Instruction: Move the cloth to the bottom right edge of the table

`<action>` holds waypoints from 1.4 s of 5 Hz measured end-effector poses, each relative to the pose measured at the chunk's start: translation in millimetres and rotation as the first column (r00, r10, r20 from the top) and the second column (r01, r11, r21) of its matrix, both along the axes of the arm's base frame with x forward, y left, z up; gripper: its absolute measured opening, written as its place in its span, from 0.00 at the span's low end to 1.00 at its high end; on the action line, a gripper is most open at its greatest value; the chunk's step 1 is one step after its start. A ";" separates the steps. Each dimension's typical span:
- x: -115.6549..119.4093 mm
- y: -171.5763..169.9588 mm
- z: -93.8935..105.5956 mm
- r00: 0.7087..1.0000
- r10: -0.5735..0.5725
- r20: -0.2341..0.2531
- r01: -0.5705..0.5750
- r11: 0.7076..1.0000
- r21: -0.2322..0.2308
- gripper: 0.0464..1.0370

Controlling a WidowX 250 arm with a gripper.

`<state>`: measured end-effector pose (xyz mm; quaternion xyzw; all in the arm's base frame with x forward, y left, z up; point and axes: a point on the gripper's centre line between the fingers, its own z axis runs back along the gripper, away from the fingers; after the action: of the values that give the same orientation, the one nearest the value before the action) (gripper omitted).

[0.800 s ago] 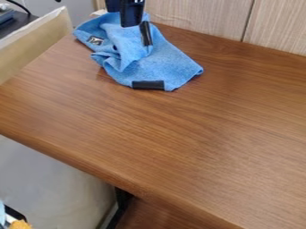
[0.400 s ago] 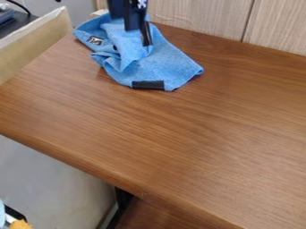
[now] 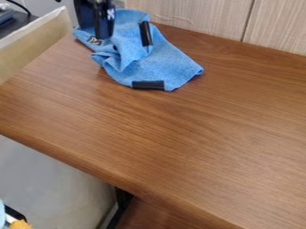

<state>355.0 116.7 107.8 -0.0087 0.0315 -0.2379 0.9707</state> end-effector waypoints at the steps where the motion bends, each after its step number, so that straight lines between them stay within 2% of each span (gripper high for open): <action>1: -2.1 -6.3 -20.9 0.999 -0.041 -0.003 0.041 0.999 0.023 0.96; 2: -1.8 -13.2 -39.6 0.998 -0.064 0.013 0.064 0.998 0.028 0.96; 4: -3.1 -19.7 -47.4 0.998 -0.063 0.025 0.063 0.998 0.016 0.96; 5: -5.4 -24.2 -47.8 0.997 -0.065 0.032 0.064 0.998 0.027 0.96; 7: -4.6 -47.1 -47.6 0.994 -0.108 0.037 0.107 0.994 0.018 0.96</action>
<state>350.4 69.6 60.2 0.0053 0.0156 -0.2896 0.9570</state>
